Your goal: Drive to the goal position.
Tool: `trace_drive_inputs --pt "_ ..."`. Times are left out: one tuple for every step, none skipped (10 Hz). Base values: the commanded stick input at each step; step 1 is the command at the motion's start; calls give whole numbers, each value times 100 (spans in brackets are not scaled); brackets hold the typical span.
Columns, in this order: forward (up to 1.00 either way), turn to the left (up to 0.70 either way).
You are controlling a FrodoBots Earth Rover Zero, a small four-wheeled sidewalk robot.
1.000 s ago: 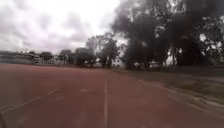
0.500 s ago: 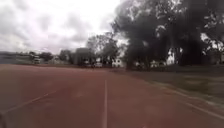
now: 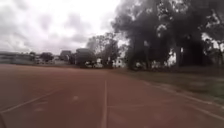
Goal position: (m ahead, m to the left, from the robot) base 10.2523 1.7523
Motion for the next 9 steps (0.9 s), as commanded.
trace_drive_inputs --pt "70 0" --pt "70 0" --pt "70 0" --pt "70 0" --pt "70 0" --pt "70 0" --pt "70 0" --pt "70 0" --pt "70 0"
